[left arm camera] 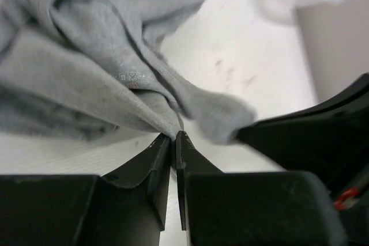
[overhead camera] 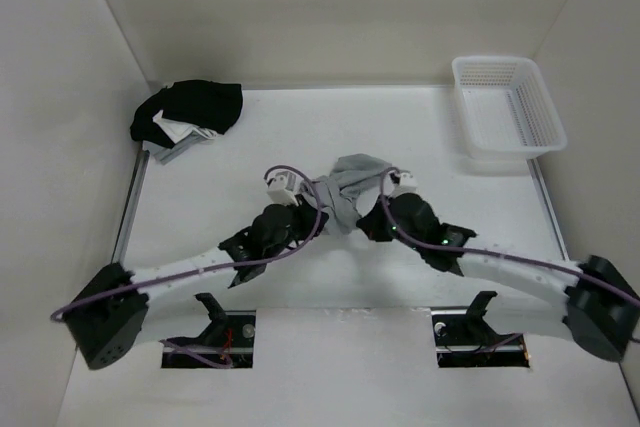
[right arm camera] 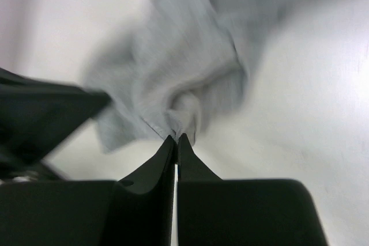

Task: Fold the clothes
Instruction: Flatten the tank top out

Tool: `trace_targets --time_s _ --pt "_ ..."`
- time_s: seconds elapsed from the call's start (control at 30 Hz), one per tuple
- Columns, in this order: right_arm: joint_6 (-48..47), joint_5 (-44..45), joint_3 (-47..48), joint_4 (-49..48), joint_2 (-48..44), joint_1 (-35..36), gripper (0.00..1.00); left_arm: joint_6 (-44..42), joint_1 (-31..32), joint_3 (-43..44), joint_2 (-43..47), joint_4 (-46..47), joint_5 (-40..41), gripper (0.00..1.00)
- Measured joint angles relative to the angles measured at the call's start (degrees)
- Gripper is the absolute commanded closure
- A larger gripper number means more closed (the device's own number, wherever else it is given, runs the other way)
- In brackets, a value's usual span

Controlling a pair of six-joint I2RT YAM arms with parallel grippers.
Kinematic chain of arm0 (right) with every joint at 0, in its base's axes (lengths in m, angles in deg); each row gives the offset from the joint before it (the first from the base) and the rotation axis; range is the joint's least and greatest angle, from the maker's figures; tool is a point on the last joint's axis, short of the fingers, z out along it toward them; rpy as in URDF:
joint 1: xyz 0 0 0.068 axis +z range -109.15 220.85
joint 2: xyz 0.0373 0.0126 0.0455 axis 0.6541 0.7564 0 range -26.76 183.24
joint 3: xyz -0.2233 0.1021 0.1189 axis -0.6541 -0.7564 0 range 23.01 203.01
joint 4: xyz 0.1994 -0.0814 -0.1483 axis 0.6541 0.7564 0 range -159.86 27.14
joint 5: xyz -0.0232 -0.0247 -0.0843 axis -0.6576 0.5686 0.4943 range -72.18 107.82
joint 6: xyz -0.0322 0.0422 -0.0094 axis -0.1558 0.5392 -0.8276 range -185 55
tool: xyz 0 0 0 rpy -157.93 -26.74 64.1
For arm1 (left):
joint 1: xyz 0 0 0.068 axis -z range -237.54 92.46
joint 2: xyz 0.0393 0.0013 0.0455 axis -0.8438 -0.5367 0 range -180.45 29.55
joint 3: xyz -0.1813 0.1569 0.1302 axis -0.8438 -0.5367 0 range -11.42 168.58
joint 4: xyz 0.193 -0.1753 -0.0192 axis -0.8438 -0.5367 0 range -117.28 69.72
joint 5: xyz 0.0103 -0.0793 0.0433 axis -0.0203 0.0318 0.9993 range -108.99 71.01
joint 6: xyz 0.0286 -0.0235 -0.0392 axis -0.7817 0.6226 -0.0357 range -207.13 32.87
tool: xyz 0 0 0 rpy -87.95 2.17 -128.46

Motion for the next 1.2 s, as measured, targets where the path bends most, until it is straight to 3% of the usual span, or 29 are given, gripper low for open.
trace_targets --time_s 0.07,0.23,0.4,0.57,0.63,0.77,0.97,1.07,1.2 --pt "-1.7 1.8 4.0 1.9 -8.9 -0.6 0.99 -1.1 -2.7 0.1 12.0 -4.5 -1.0 0.94" --pt "-7.9 4.8 21.0 7.3 -23.1 -3.9 0.99 -3.9 -9.7 7.3 28.8 -15.1 -3.7 0.94" --pt "-12.6 6.7 34.8 11.2 -26.3 -3.8 1.0 -5.4 -17.6 20.7 36.8 -23.0 -8.2 0.94" --pt "-16.3 8.2 43.1 14.9 -25.7 -2.7 1.0 -5.3 -23.9 28.5 40.9 -25.5 -10.3 0.93" --pt "-17.5 9.4 44.5 15.3 -25.4 -2.8 1.0 -5.2 -26.4 29.2 41.3 -25.5 -9.4 0.93" --pt "-17.8 8.2 45.4 14.5 -20.9 -9.7 1.0 -3.2 -29.5 27.6 36.9 -23.3 -9.5 0.93" --pt "-15.1 0.8 45.3 12.1 -5.8 -18.9 0.99 -1.1 -31.1 23.7 24.7 -20.7 -11.0 0.94" --pt "-14.1 -2.7 46.1 12.2 1.5 -21.7 0.99 -1.0 -29.7 20.5 22.0 -19.8 -10.8 0.91" --pt "-13.4 -6.8 51.7 12.1 12.0 -25.0 0.99 -2.5 -22.8 11.5 20.3 -16.1 -7.2 0.82"
